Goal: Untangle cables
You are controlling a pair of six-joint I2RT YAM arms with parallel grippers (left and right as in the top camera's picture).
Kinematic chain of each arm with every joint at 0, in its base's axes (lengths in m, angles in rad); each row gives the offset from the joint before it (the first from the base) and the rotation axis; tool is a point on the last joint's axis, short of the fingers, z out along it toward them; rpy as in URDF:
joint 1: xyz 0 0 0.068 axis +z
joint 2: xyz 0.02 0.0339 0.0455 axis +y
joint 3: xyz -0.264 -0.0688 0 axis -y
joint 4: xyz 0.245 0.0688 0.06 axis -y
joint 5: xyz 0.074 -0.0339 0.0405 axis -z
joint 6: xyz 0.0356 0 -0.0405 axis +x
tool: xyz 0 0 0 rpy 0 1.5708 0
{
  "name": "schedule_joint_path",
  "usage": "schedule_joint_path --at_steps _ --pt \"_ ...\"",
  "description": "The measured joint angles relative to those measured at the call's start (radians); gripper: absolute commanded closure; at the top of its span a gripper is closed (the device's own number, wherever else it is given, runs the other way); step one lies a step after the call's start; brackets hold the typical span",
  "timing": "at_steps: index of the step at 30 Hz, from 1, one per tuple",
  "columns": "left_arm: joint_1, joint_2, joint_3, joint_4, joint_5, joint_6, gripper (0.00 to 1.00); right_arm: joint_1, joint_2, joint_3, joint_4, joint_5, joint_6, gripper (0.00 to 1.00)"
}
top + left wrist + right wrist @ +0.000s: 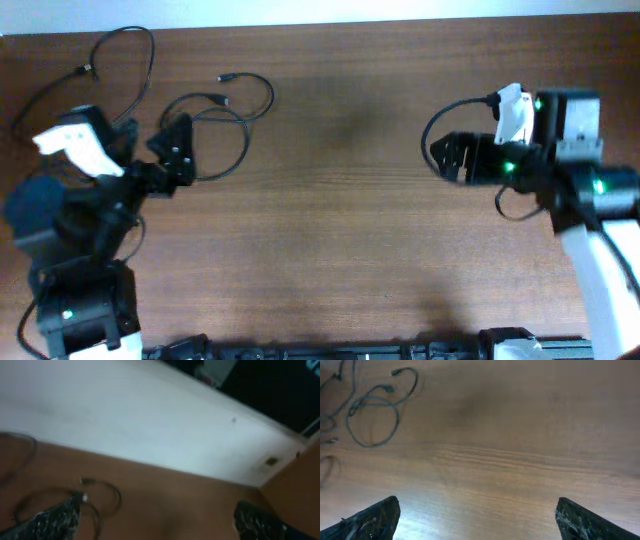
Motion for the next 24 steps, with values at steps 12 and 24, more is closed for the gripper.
schedule_joint_path --at_steps 12,24 --pt "-0.167 -0.073 0.0 -0.318 -0.354 0.039 0.01 0.038 -0.323 0.003 -0.077 0.215 -0.004 0.01" --pt "-0.172 -0.341 0.0 -0.459 -0.388 0.068 0.01 0.038 -0.546 0.003 -0.09 0.278 -0.006 0.01"
